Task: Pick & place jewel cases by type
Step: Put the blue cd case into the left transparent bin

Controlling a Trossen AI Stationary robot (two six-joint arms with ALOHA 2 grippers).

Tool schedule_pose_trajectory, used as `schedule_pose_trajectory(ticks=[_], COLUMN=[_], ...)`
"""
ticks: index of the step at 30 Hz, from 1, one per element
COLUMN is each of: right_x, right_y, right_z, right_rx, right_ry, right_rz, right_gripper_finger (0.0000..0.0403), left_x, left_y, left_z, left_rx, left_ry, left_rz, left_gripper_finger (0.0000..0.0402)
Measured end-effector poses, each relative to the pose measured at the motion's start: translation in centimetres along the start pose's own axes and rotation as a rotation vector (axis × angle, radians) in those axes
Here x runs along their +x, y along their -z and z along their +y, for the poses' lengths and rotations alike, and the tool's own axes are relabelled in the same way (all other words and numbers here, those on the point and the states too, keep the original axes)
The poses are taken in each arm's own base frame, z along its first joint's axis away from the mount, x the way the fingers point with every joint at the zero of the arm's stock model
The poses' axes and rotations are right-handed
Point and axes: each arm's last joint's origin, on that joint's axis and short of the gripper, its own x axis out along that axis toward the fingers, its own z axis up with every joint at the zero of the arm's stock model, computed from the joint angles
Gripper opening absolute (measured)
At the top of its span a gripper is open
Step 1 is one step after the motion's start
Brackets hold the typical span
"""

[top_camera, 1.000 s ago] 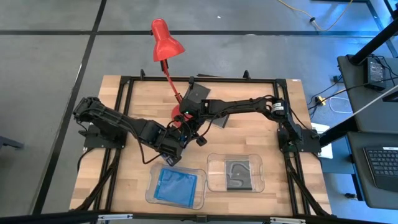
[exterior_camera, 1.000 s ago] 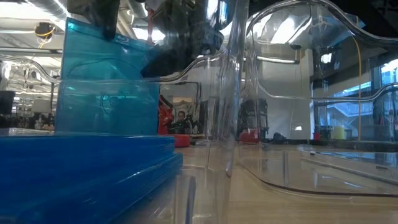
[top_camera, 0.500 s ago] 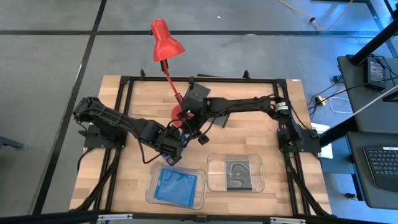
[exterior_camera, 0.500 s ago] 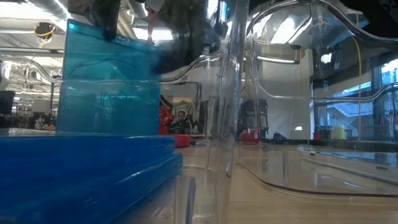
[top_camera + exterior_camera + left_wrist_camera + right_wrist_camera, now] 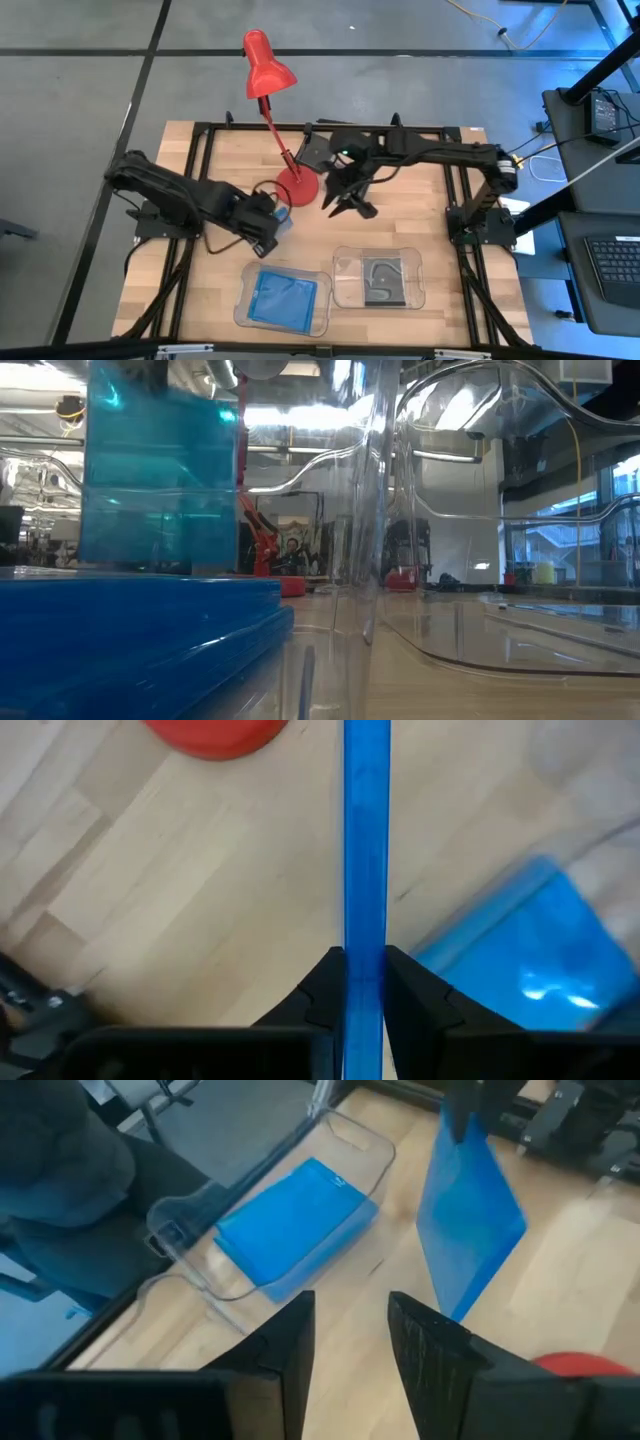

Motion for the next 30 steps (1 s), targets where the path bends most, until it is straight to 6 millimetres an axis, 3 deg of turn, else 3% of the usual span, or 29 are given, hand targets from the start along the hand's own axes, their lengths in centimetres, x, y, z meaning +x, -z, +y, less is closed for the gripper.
schedule_pose_trajectory(ticks=[4,9,16,23,30], right_x=[-0.9,-1.0,-1.4,-1.9,-2.6], right_y=[-0.2,0.3,1.7,2.5,1.6], right_z=[0.9,1.2,1.6,2.3,2.4], right_rx=[0.007,0.132,0.214,0.287,0.327], right_ry=[-0.008,-0.004,0.130,0.119,0.170], right_rz=[0.009,0.063,0.265,0.367,0.277], right_gripper_finger=[0.0133,0.0133,0.0133,0.0133,0.0133], left_x=[-2.9,-5.9,-8.8,-7.4,-4.7], left_y=[0.8,1.9,4.7,9.0,13.2], left_z=[1.8,3.7,2.6,-0.2,-4.0], left_rx=[-0.007,-0.130,-0.228,-0.316,-0.394], left_ry=[0.119,0.217,0.463,0.489,0.494], left_rz=[-0.011,-0.145,-0.320,-0.378,-0.385], left_gripper_finger=[0.0043,0.0045,0.0046,0.0046,0.0047])
